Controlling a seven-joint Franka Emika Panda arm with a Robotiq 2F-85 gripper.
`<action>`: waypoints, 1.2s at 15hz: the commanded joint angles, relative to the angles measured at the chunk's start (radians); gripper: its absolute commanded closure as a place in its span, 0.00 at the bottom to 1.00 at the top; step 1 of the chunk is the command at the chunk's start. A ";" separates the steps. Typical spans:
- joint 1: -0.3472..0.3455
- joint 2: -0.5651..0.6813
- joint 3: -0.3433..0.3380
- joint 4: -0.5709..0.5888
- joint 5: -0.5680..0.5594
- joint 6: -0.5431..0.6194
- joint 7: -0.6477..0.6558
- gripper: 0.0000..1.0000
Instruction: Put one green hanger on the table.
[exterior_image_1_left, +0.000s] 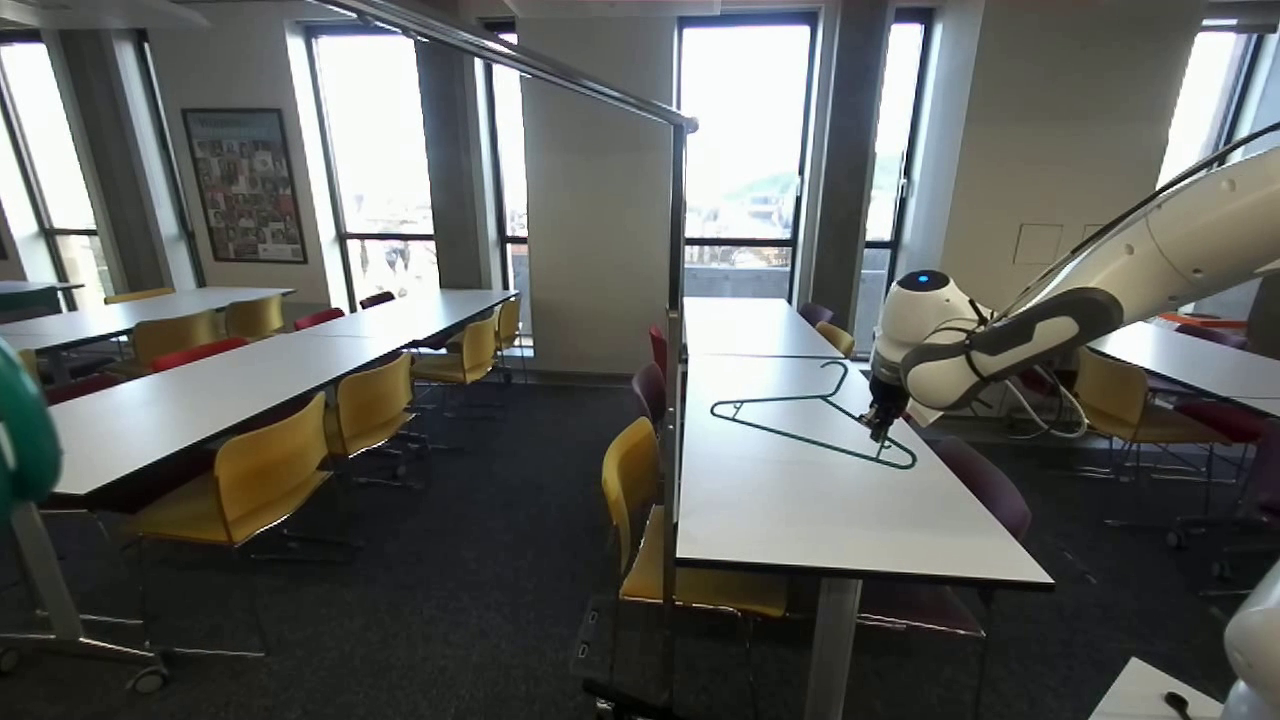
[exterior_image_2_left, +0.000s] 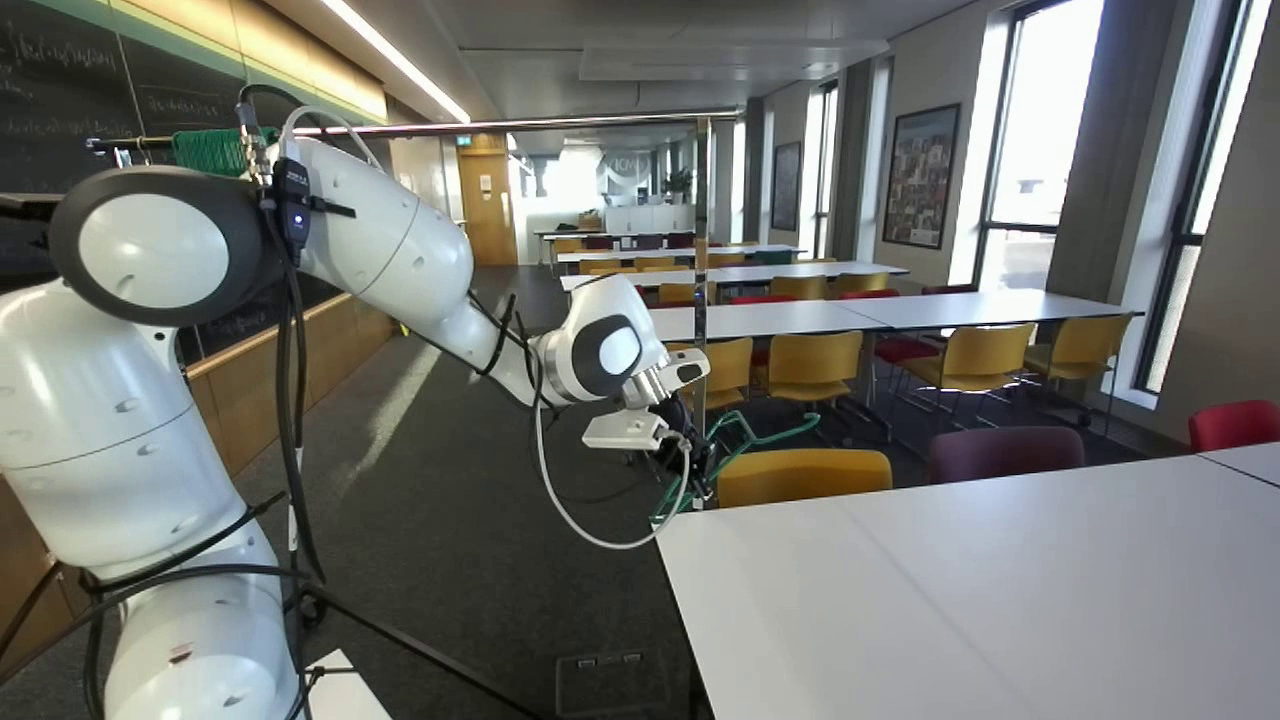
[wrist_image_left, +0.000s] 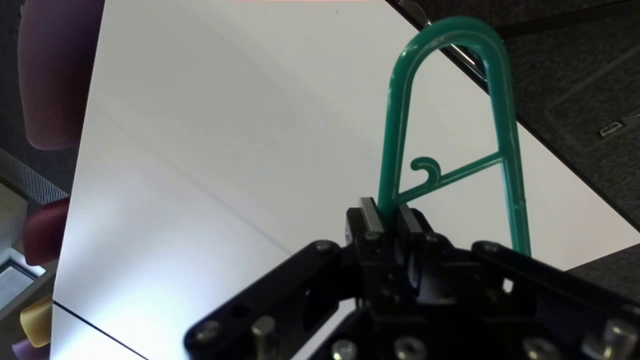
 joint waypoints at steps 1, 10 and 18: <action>0.033 0.030 -0.039 0.055 0.000 -0.024 0.022 0.97; 0.056 0.040 -0.070 0.080 0.024 -0.027 0.009 0.97; 0.059 0.036 -0.077 0.058 0.011 -0.003 -0.001 0.90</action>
